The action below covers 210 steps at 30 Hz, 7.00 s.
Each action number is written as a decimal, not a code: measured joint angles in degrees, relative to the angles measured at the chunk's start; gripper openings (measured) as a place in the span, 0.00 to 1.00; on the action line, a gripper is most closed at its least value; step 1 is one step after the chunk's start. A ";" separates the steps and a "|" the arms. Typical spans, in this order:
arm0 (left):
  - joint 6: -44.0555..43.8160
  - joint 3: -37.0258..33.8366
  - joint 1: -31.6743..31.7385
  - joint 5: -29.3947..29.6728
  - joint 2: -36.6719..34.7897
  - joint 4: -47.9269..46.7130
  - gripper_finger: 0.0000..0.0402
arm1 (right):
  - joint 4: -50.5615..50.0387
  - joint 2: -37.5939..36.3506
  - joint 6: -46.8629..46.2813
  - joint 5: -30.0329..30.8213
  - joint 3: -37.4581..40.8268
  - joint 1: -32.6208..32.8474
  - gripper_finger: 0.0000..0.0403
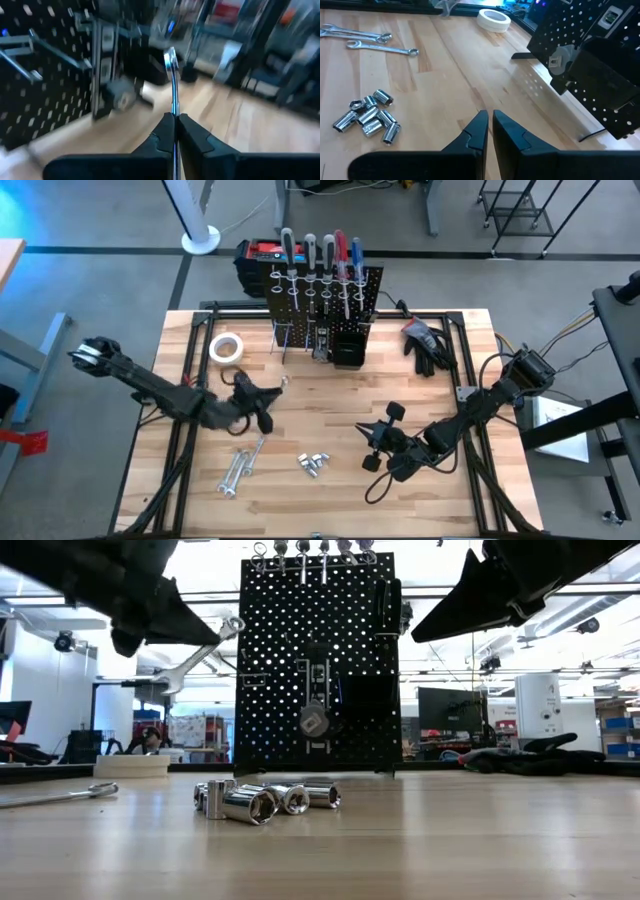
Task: Hang tools onto peg board
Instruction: Hang the left wrench on the pegboard, then hang the left wrench on the peg board
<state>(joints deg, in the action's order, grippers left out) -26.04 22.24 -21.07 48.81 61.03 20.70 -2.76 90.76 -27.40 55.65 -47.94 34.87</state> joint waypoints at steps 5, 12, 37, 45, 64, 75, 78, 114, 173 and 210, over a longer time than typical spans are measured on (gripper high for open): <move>9.01 -12.17 6.49 -6.79 -1.13 29.42 0.00 | 0.26 -0.27 -0.06 0.01 0.00 0.00 0.05; 8.48 -17.22 13.14 -14.55 -0.66 34.97 0.00 | 0.50 -0.63 -0.92 -0.02 0.00 -0.59 0.05; -3.19 -15.49 28.47 -28.41 7.17 35.83 0.01 | 1.61 -0.81 -1.11 -0.19 -0.11 -2.43 0.05; -2.47 -15.12 28.49 -23.36 7.52 35.06 0.19 | 1.63 -0.81 -2.00 -0.30 -0.13 -2.43 0.05; -9.40 -4.19 20.45 -27.60 6.97 1.34 0.46 | 1.79 -1.14 -3.72 -1.71 -0.17 -2.14 0.05; -29.89 6.04 0.88 -20.65 7.08 -34.22 0.46 | 1.75 -1.14 -5.69 -2.16 -0.17 -2.12 0.05; -38.40 10.00 -5.93 -17.57 7.46 -44.22 0.46 | 1.77 -1.14 -5.99 -2.18 -0.17 -2.12 0.05; -45.53 9.15 -11.15 -19.68 24.69 -40.51 0.17 | 3.51 -1.14 -5.92 -3.56 -0.17 -2.03 0.05; -22.64 37.66 -10.42 15.96 24.83 -49.28 0.00 | 41.01 23.87 5.61 -35.95 -15.58 -21.62 0.19; -31.60 37.99 -16.03 15.13 15.48 -70.24 0.00 | 33.81 35.23 -2.37 -42.39 -32.05 -35.80 0.00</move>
<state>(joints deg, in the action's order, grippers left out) -57.65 60.23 -37.10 63.94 76.52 -49.54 31.05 125.99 -29.77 13.26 -79.99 -0.93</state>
